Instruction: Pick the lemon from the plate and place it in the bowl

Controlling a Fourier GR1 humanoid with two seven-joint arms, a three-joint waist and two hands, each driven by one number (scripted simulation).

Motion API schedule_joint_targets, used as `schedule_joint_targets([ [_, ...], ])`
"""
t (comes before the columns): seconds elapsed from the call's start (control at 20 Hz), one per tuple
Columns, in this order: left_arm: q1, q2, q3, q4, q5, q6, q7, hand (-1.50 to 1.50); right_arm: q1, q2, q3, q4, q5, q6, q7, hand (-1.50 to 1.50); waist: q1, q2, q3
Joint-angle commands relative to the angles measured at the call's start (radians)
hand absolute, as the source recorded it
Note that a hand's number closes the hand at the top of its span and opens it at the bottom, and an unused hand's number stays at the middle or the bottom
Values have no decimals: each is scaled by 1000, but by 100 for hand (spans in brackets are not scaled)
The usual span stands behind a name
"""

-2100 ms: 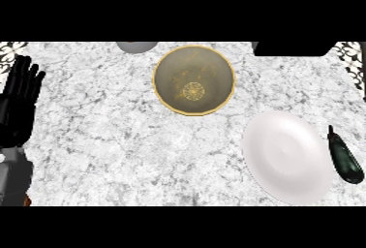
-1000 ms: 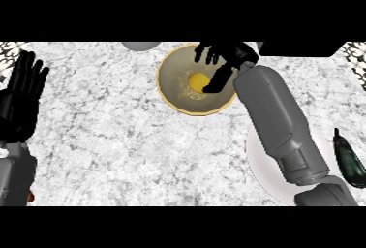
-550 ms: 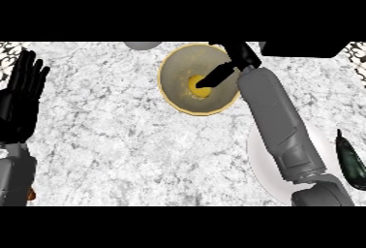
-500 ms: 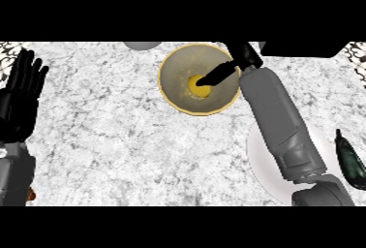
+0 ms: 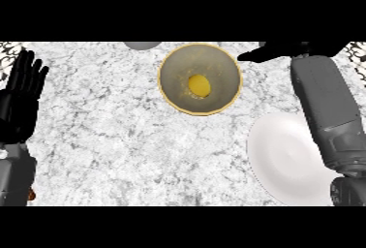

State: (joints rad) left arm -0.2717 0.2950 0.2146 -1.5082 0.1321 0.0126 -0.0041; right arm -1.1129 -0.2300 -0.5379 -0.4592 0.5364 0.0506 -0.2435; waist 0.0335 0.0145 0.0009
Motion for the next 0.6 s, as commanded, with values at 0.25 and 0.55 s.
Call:
schedule_joint_targets([
  [0.25,-63,22,9,36,2,-9,18,0,78,-223,-111,144,-103,145,-189,-150,6,9,2],
  [0.55,-67,-28,-29,19,-14,15,7,0,105,-411,-128,208,-112,317,-238,-150,26,20,5],
])
